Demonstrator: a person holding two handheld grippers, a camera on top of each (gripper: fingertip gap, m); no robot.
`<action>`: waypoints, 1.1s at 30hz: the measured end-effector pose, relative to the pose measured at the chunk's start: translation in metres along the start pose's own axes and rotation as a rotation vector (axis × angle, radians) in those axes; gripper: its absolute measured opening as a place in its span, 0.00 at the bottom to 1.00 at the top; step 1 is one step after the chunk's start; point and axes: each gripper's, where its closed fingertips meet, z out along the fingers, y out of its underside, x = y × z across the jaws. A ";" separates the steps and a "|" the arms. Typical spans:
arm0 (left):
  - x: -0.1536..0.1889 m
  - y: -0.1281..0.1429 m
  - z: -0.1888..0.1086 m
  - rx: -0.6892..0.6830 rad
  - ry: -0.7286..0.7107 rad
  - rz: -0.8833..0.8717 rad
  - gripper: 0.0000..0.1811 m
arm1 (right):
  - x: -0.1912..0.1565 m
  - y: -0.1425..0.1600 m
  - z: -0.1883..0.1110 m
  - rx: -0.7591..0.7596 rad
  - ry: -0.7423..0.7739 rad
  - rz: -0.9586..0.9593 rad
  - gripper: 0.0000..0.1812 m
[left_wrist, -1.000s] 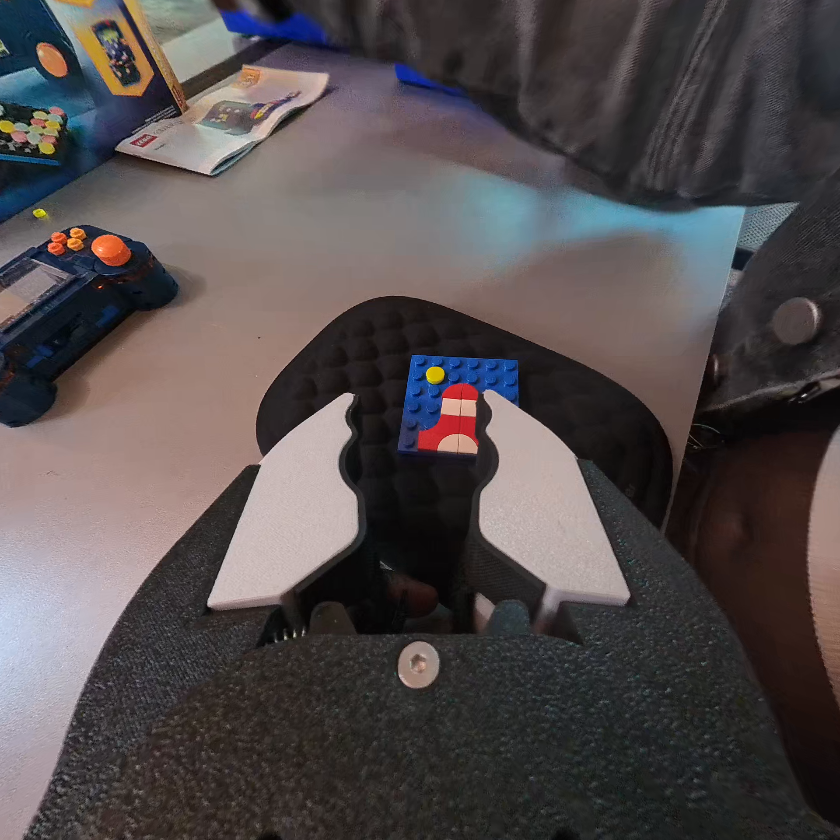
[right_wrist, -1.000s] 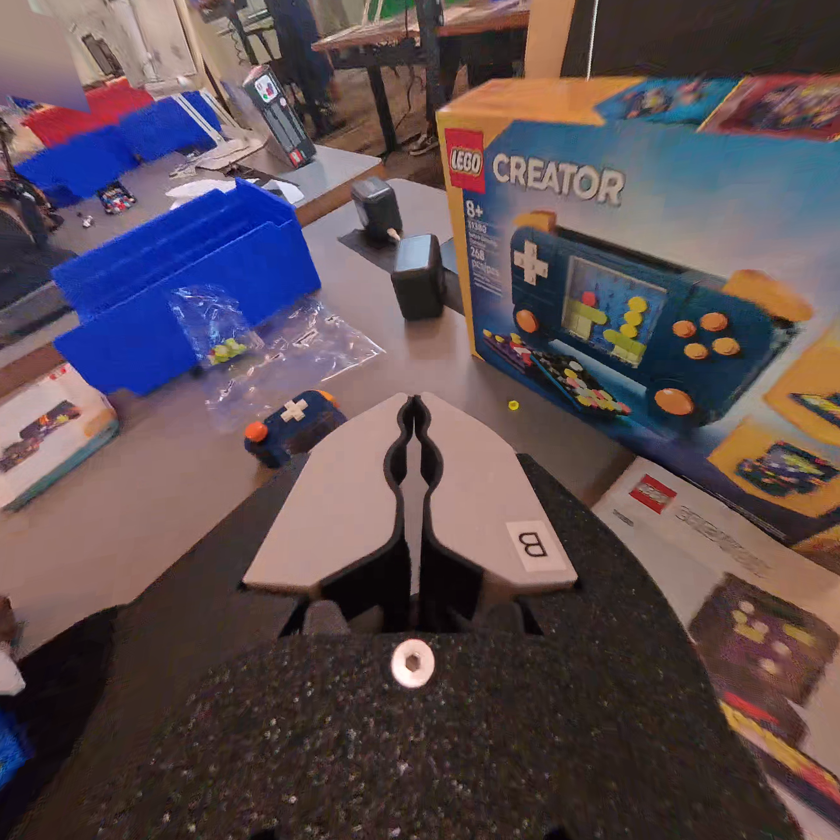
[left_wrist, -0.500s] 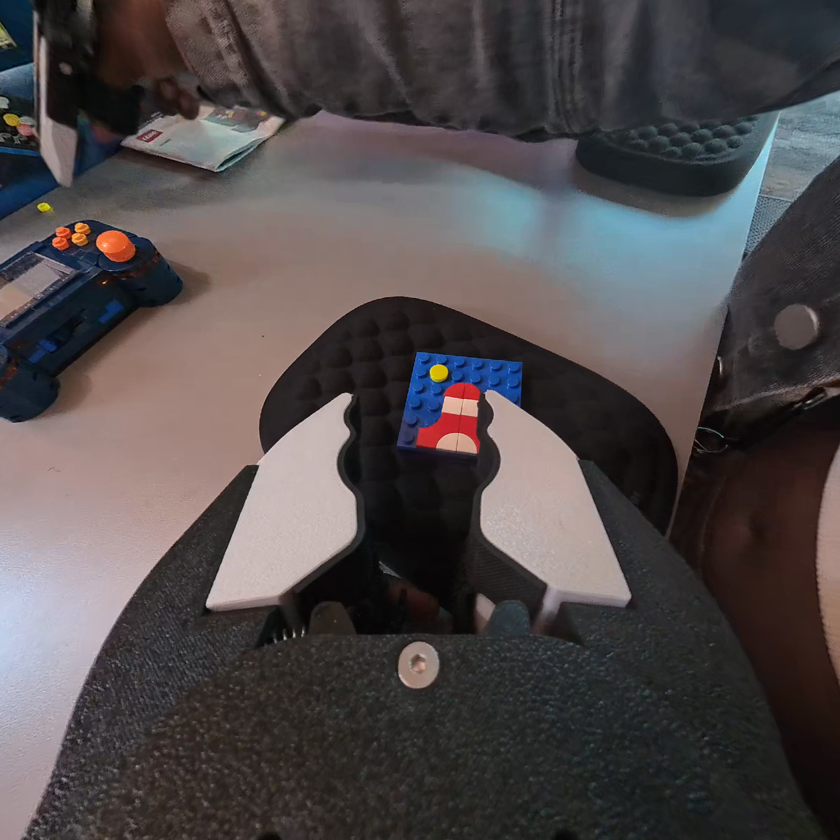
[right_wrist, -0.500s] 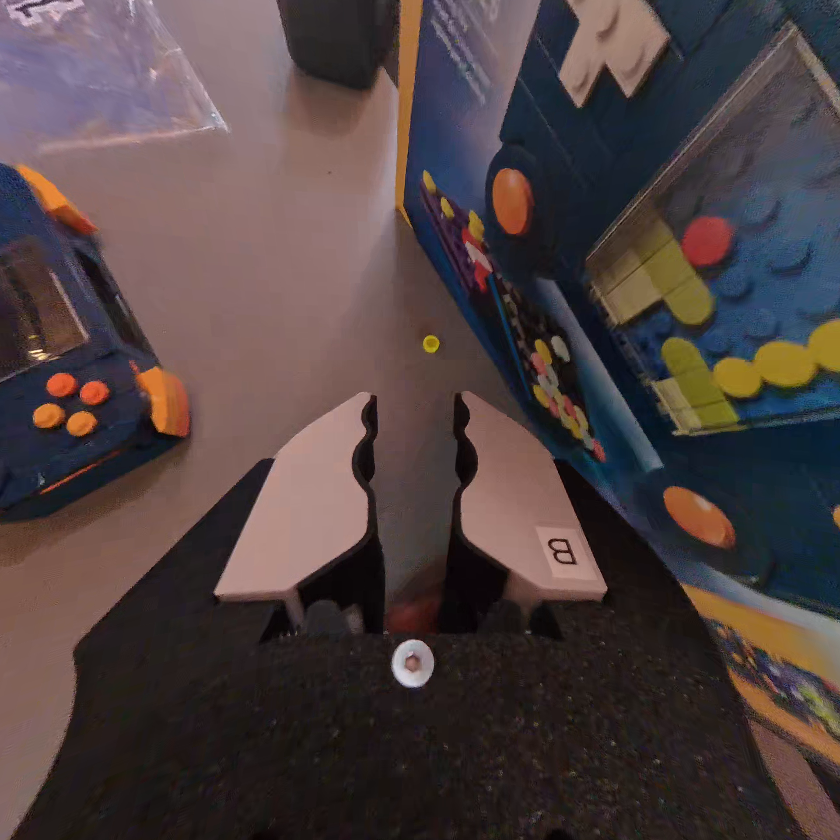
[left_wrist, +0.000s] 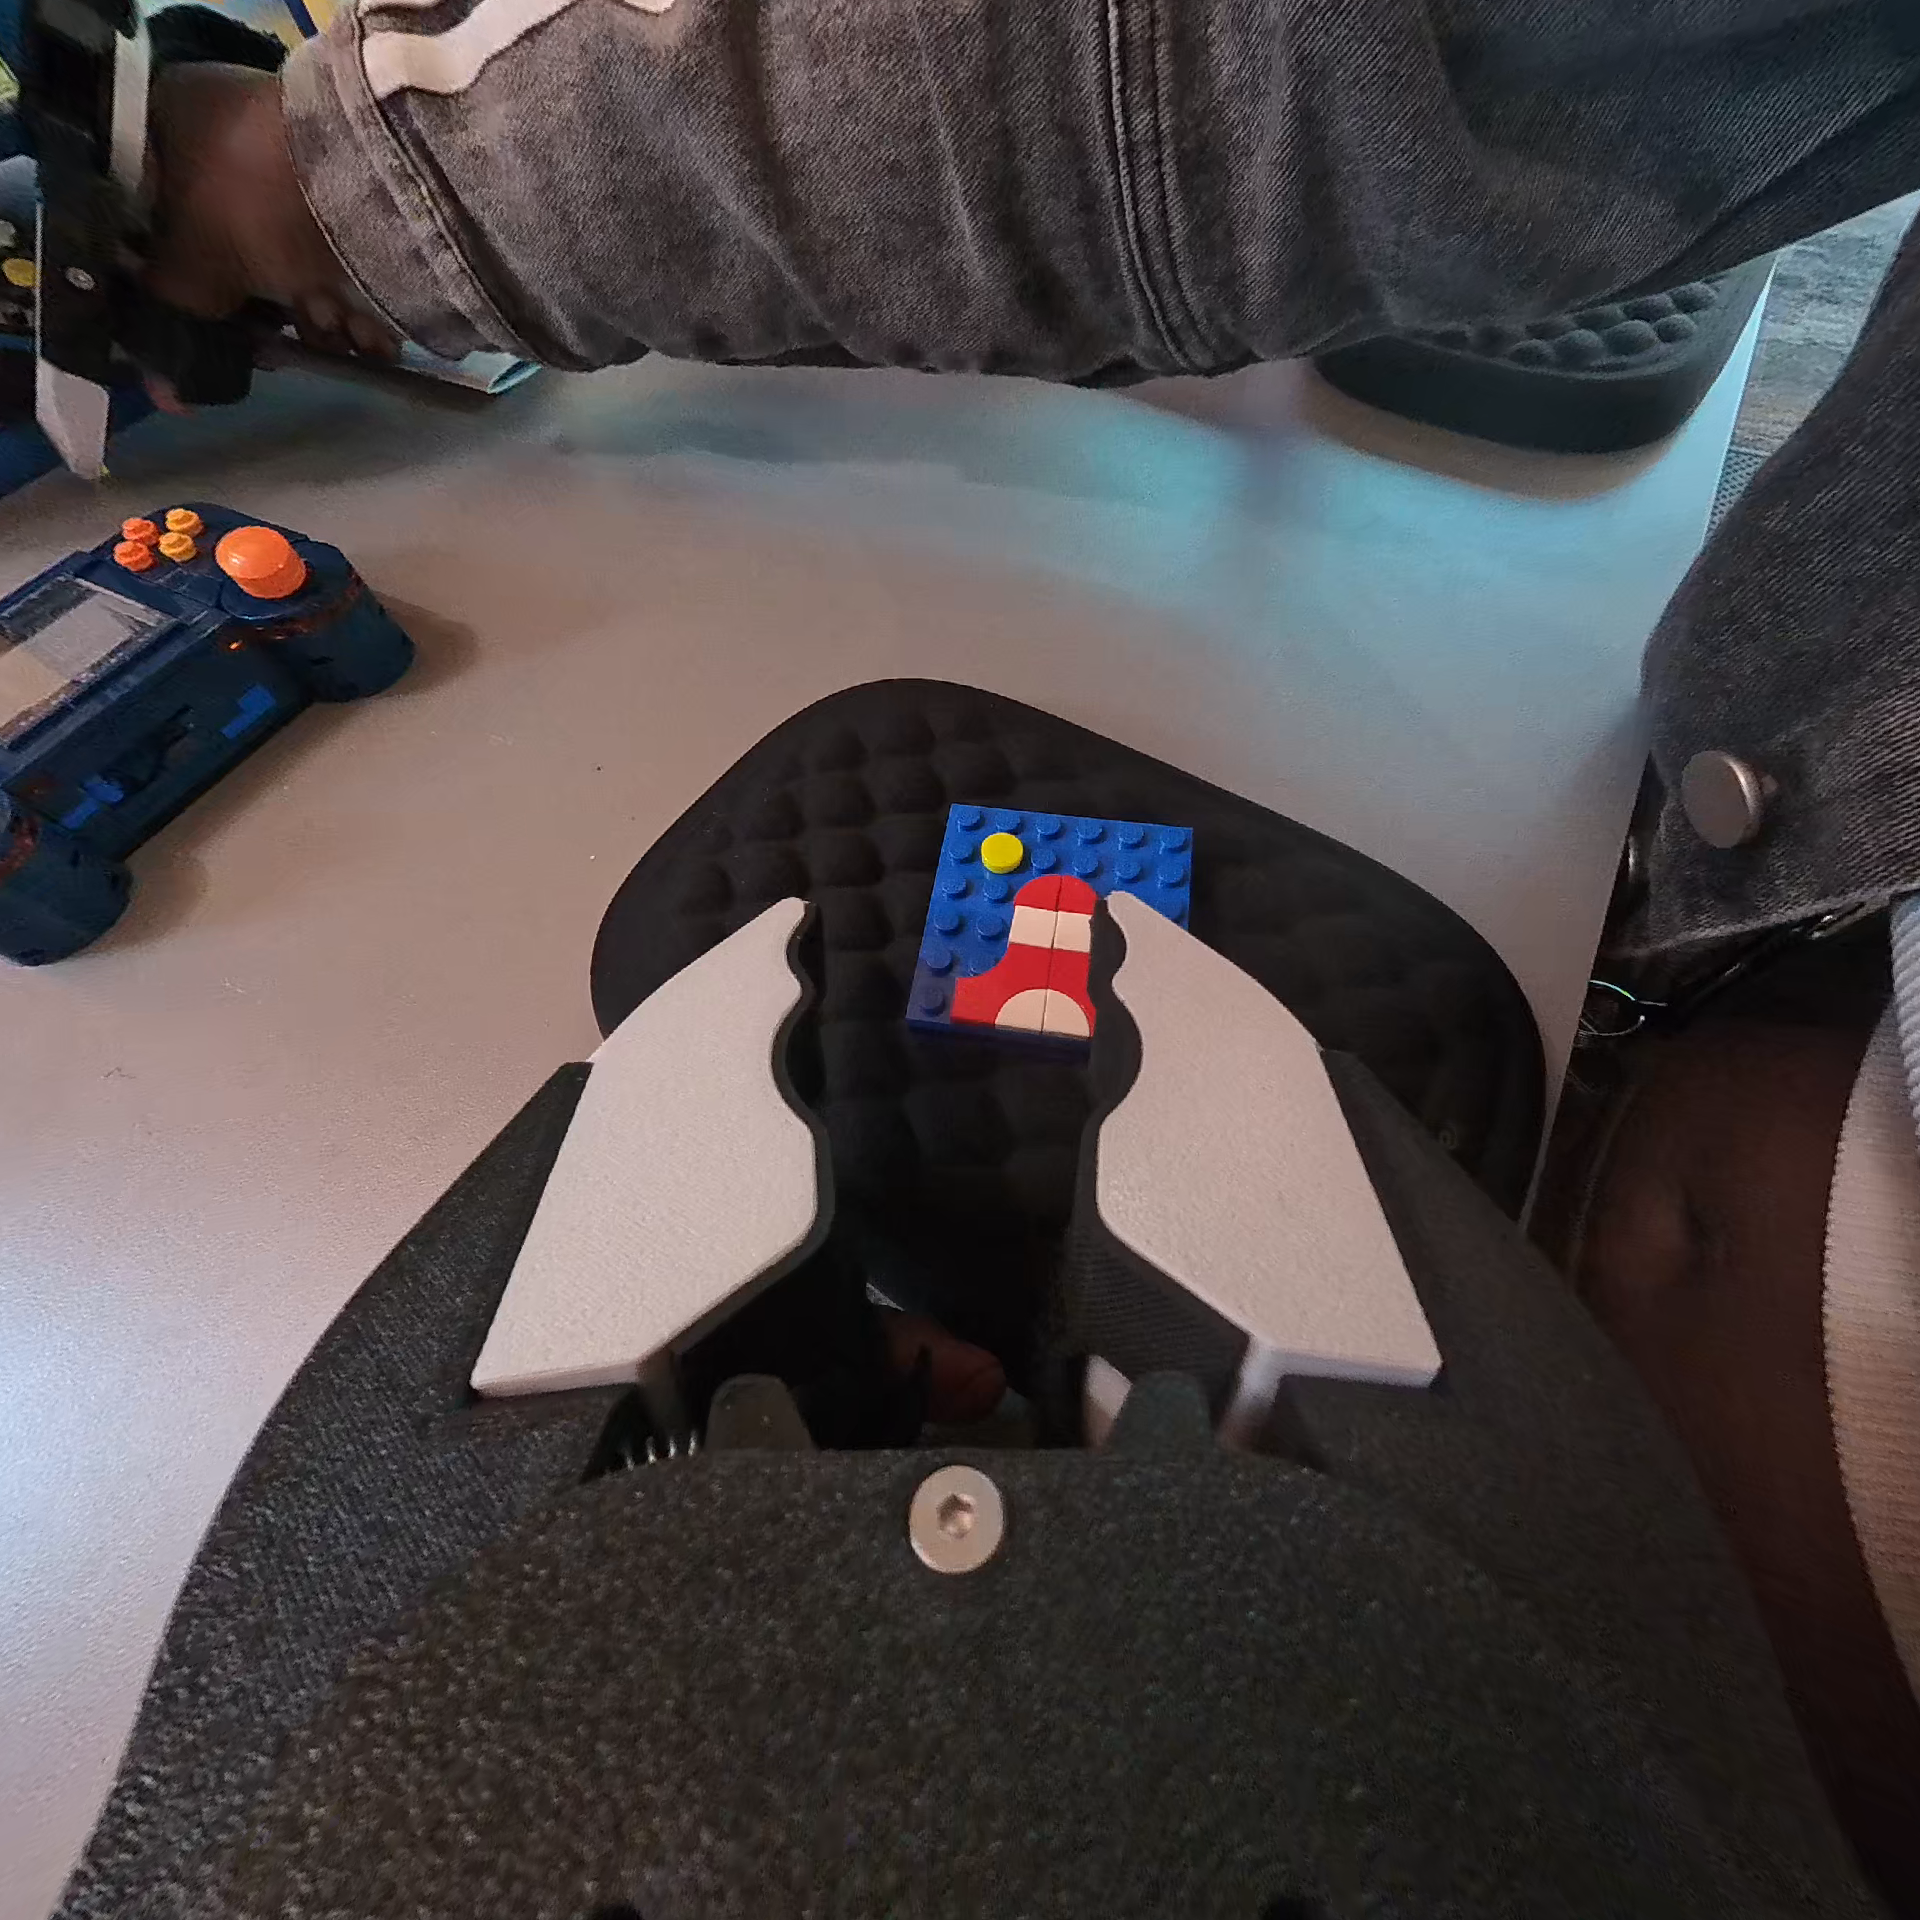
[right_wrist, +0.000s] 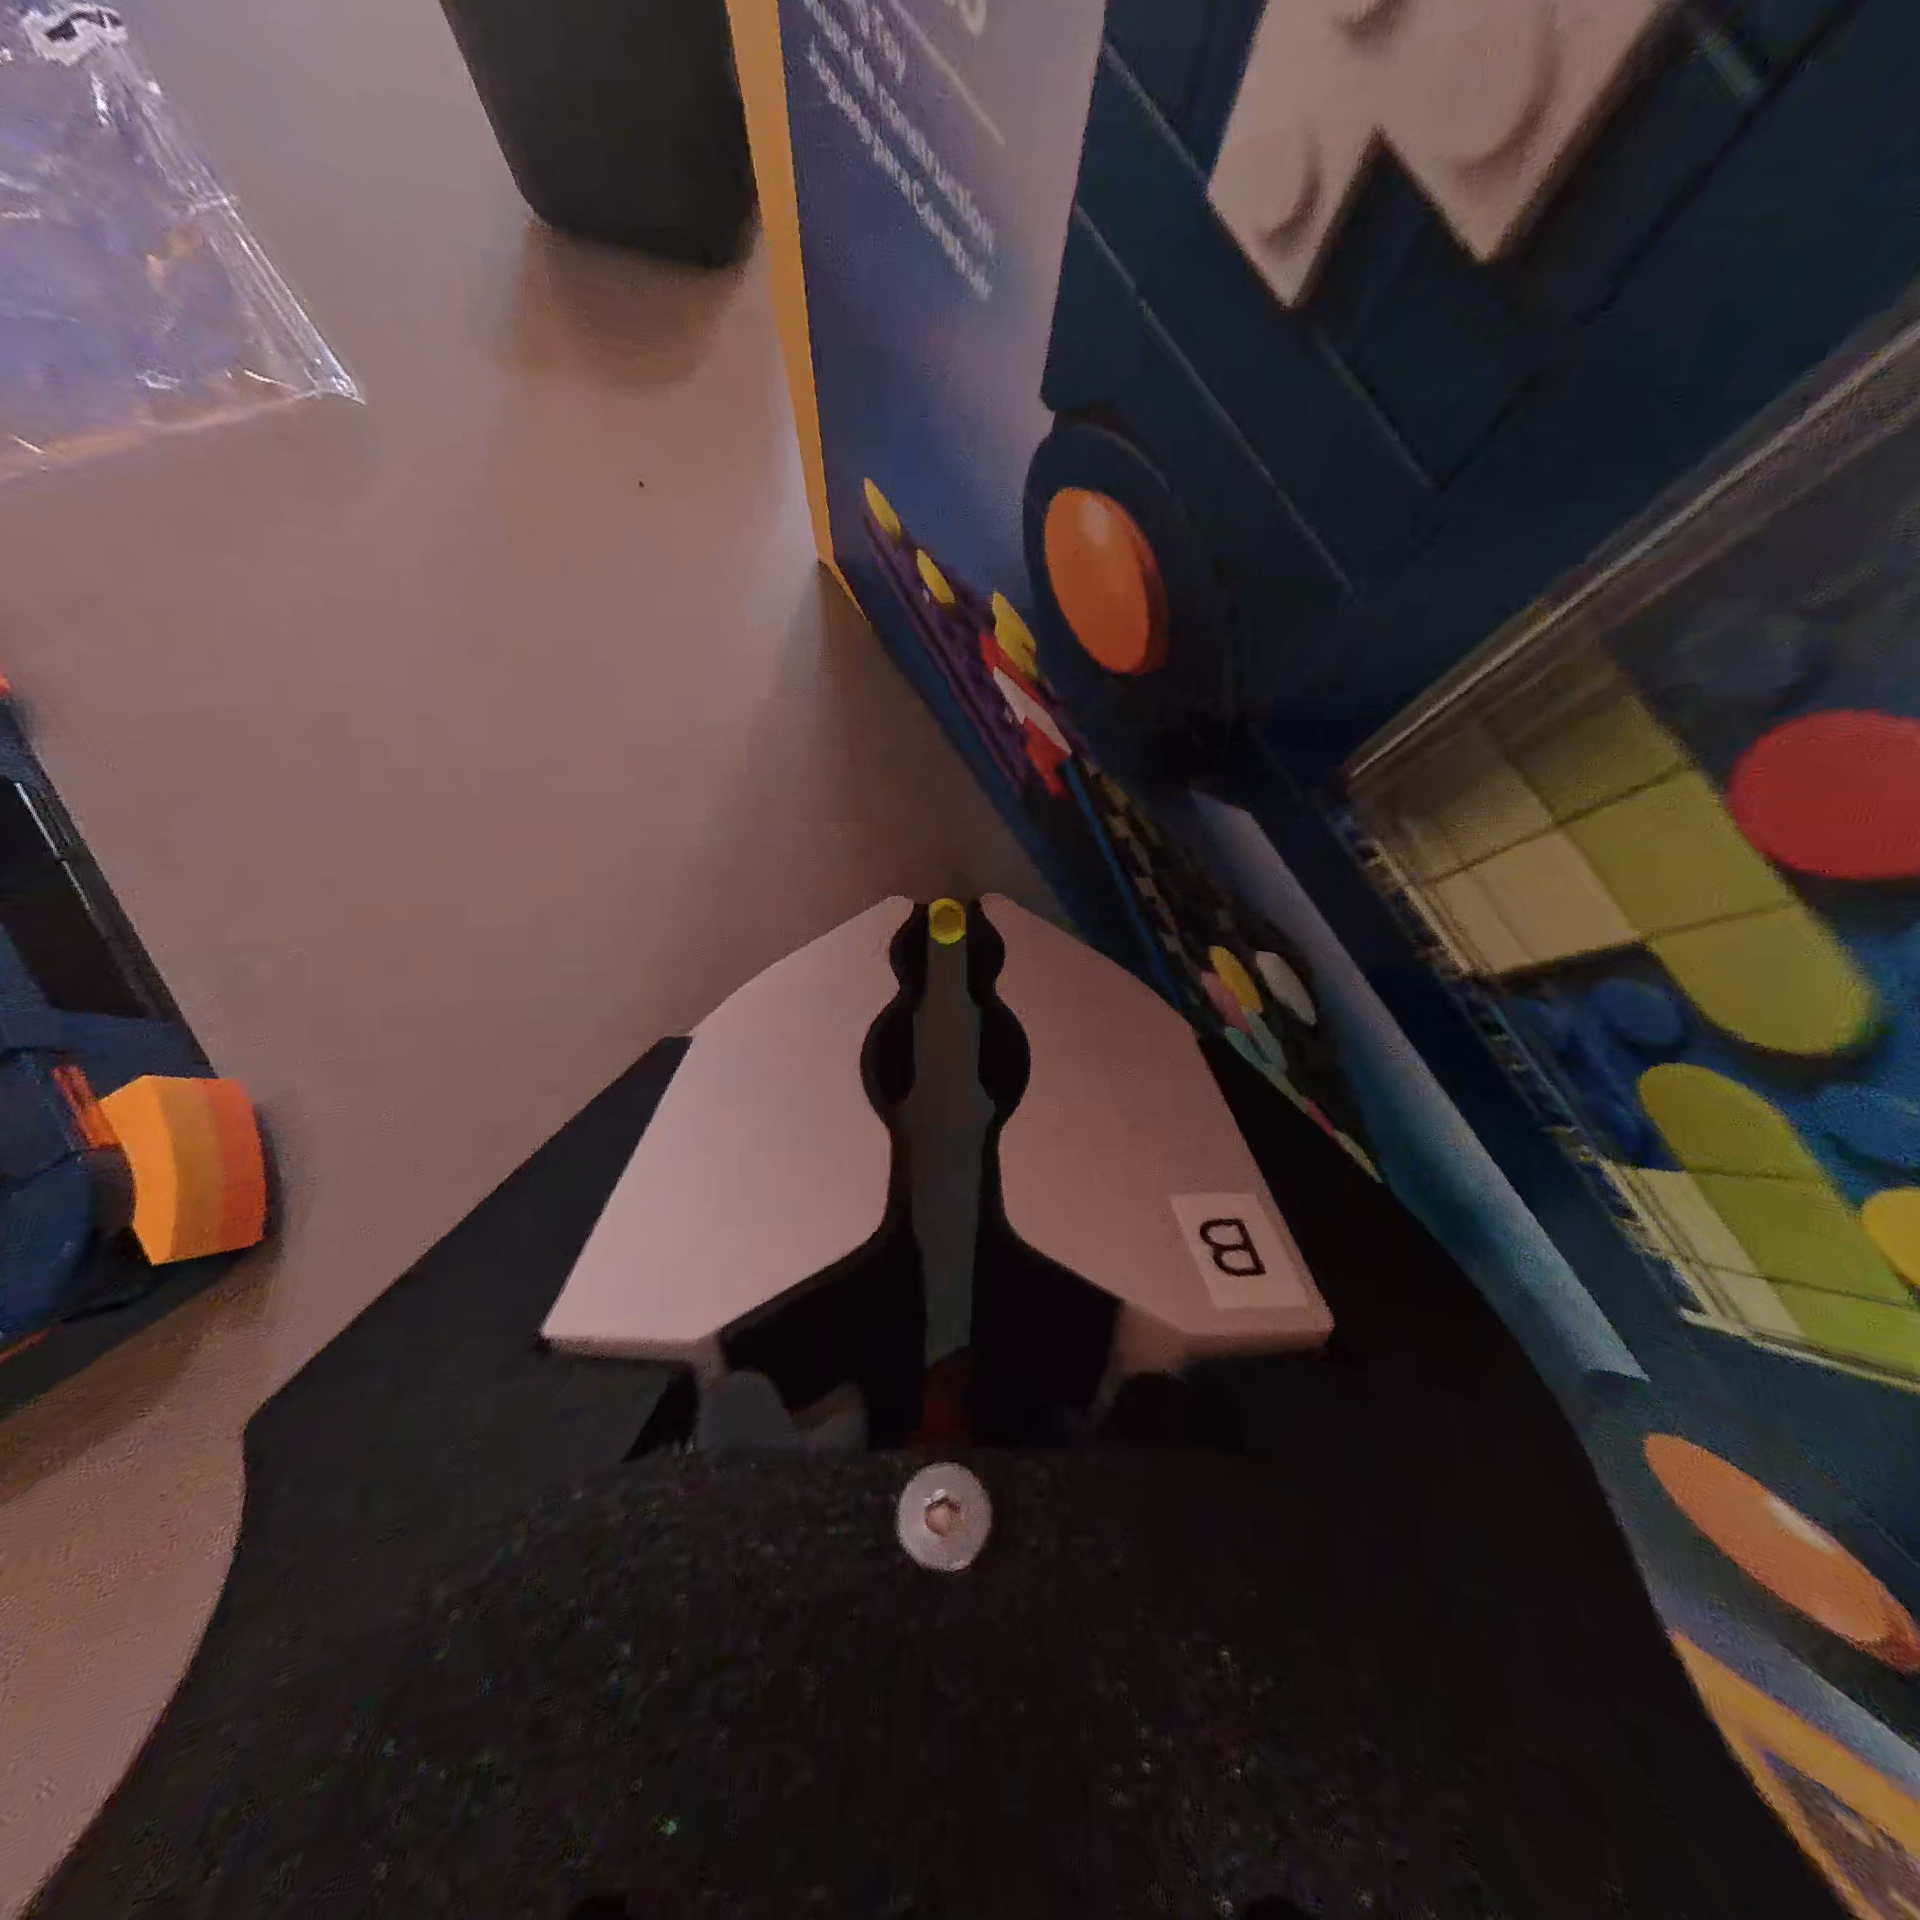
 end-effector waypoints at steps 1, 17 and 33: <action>0.000 0.000 0.000 0.000 0.000 0.000 0.27 | 0.000 0.000 0.000 0.003 -0.005 0.004 0.04; -0.001 0.000 0.000 0.001 -0.012 0.005 0.28 | -0.102 -0.025 -0.306 0.428 0.136 -0.027 0.03; -0.001 -0.001 0.000 0.006 -0.029 0.024 0.28 | -0.021 0.255 -0.406 -0.064 0.347 0.427 0.32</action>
